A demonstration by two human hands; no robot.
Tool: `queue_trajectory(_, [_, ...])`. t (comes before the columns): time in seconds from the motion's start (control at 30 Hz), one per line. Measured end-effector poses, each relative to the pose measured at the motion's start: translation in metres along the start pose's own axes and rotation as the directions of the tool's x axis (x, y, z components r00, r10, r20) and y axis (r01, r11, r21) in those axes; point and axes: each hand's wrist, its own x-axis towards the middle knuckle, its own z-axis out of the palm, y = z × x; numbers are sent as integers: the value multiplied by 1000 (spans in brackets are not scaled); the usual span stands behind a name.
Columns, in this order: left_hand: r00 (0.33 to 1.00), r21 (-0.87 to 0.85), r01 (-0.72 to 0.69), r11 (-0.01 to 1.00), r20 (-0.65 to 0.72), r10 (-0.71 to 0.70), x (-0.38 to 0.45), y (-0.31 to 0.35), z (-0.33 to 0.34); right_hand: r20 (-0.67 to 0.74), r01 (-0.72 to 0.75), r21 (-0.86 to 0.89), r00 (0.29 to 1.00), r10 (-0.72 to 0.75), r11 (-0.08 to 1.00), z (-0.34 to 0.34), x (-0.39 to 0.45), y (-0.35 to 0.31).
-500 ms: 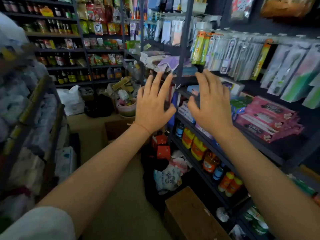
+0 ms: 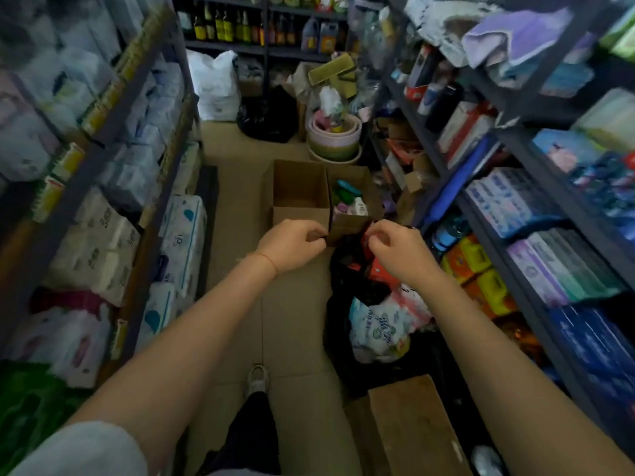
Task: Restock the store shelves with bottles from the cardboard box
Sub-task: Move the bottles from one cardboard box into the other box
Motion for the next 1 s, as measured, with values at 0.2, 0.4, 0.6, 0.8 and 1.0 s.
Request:
queue_trajectory(0.2, [995,-185,95,978,22,-93,136,-84,-58,92,-92,104,992,82,990,39,159,-21])
queue_trajectory(0.4, [993,-256,88,963,94,-66,272,-104,-88,71,-186,219,982,174,958,43,278,-7])
queue_trajectory(0.6, [980,-193,76,978,198,-37,436,-136,-86,69,-247,310,969,238,918,65,427,45])
queue_trajectory(0.8, [940,-96,160,982,318,-122,622,-192,-53,188,-340,288,937,295,895,115,596,131])
queue_trajectory(1.0, [911,-66,192,979,383,-153,796,-302,58,213,-537,285,843,493,794,225,731,253])
